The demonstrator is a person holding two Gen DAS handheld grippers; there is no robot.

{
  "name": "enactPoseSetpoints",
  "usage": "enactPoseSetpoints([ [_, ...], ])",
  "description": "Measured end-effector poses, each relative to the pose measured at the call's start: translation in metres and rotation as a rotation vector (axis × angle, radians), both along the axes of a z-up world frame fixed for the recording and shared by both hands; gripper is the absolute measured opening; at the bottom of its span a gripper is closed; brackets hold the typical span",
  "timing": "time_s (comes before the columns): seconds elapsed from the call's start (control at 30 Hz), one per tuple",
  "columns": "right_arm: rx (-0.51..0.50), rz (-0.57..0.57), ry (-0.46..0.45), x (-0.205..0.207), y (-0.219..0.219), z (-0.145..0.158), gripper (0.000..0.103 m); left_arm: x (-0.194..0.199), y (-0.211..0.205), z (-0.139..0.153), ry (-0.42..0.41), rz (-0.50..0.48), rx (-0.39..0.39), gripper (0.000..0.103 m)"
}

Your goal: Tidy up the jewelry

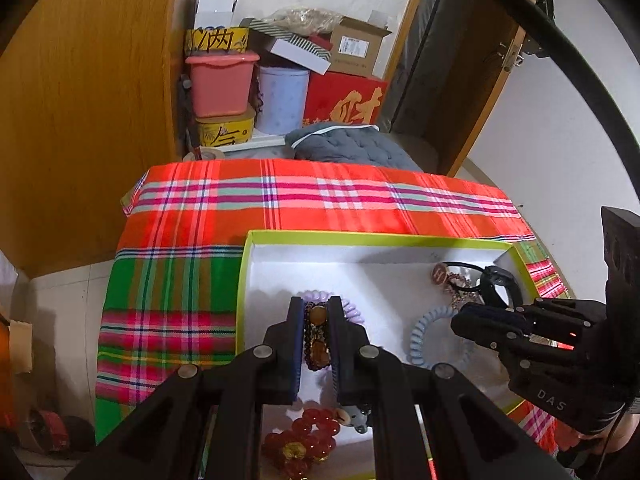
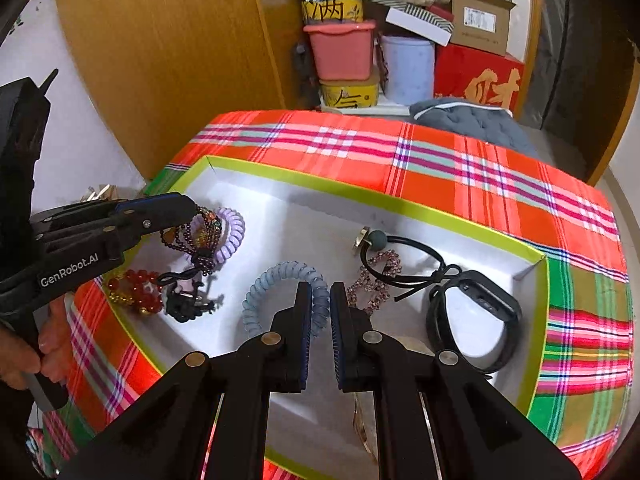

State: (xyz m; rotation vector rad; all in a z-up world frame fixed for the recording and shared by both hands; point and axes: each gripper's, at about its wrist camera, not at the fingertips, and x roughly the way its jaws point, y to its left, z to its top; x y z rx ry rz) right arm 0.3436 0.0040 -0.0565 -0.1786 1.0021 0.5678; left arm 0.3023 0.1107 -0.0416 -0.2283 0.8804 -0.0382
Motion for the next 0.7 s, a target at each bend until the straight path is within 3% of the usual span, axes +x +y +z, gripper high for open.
enactPoseSetpoints([
  [0.27, 0.004, -0.004, -0.006, -0.002, -0.002, 0.004, 0.018, -0.002, 0.000, -0.002, 0.034, 0.016, -0.009, 0.013],
  [0.4, 0.014, -0.005, -0.026, -0.011, -0.005, 0.016, 0.018, -0.013, -0.001, 0.010, 0.006, 0.028, -0.025, 0.034],
  [0.7, 0.036, -0.013, -0.051, -0.050, -0.025, 0.041, 0.022, -0.059, -0.015, 0.039, -0.032, 0.035, -0.002, 0.035],
])
